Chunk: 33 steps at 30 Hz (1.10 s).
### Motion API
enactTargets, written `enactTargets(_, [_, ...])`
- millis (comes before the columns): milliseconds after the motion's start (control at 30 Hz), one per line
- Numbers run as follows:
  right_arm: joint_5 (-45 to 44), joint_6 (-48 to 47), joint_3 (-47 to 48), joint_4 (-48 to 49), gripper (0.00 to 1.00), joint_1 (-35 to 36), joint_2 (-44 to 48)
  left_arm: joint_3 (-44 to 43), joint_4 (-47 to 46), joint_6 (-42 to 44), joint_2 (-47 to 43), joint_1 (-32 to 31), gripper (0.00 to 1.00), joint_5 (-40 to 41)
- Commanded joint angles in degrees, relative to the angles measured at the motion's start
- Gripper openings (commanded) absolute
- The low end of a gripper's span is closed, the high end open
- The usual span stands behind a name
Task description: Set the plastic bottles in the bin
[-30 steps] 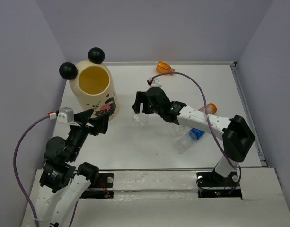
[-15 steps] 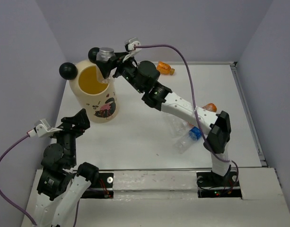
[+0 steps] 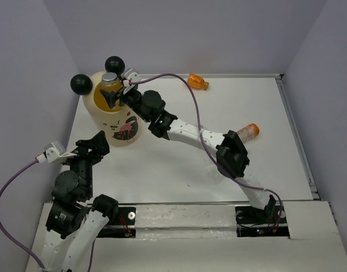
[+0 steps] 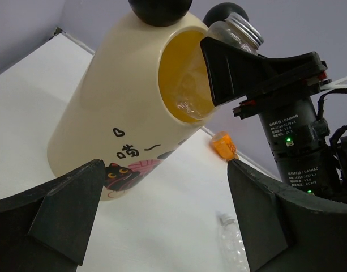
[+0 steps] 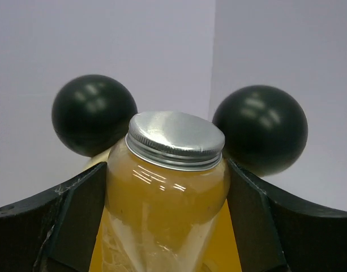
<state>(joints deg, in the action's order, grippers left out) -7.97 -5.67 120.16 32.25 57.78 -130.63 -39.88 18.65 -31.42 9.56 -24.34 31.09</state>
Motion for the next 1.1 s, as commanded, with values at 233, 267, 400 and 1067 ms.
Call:
enactTargets(233, [3.0, -0.3, -12.4, 8.5, 0.94, 1.5, 11.6, 0.0, -2.9, 0.3, 0.3, -0.2, 0.99, 0.5])
enactTargets(267, [4.3, -0.2, -13.1, 7.5, 0.94, 1.5, 12.7, 0.0, -3.0, 0.3, 0.3, -0.2, 0.99, 0.5])
enactTargets(400, [4.5, -1.1, -15.0, 3.1, 0.95, 1.5, 15.4, 0.0, -3.1, 0.4, 0.2, -0.1, 0.99, 0.4])
enactTargets(1067, [10.4, -5.9, -6.8, -46.3, 0.92, -33.1, 13.6, -0.4, -4.0, 2.7, 1.9, 0.2, 0.99, -2.0])
